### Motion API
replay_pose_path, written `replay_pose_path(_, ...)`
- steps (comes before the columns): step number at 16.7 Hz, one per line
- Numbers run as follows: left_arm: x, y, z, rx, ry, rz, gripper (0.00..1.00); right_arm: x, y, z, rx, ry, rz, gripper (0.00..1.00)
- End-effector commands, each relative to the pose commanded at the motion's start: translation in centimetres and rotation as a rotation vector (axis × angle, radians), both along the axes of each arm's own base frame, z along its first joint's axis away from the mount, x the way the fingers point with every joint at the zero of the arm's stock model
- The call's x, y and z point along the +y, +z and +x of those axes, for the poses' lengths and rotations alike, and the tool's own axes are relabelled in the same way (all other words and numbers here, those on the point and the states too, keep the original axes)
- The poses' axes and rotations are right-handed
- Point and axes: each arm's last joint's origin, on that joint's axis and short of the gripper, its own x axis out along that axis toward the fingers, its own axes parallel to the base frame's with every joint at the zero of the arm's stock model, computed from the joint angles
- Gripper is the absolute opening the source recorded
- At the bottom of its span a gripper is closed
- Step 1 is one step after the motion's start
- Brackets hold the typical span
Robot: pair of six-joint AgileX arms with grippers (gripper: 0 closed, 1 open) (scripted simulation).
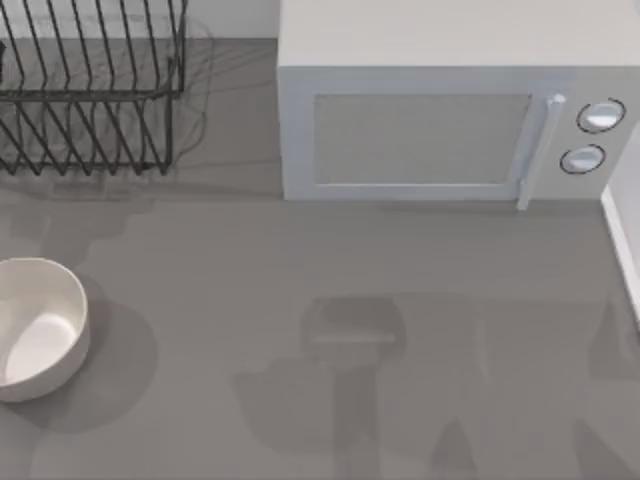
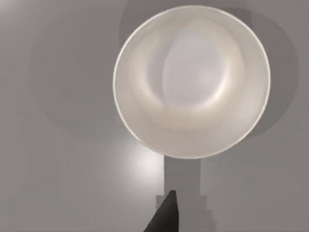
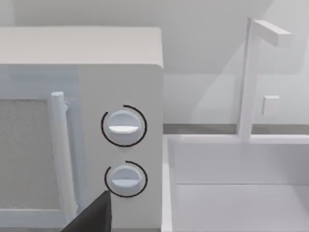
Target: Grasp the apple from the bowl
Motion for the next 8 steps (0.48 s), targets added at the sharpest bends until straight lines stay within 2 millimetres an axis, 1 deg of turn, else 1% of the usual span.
replay_pose_path(1,0.0,0.3,-0.2,-0.002,0.0,0.0,0.0,0.0,0.0,0.0,0.0,0.0,0.0,1.0)
replay_pose_path(6,0.1,0.1,0.0,0.001,0.003,0.001,0.0,0.0,0.0,0.0,0.0,0.0,0.0,1.0)
replay_pose_path(8,-1.1,-0.5,1.1,0.009,0.004,-0.001,0.0,0.0,0.0,0.0,0.0,0.0,0.0,1.0)
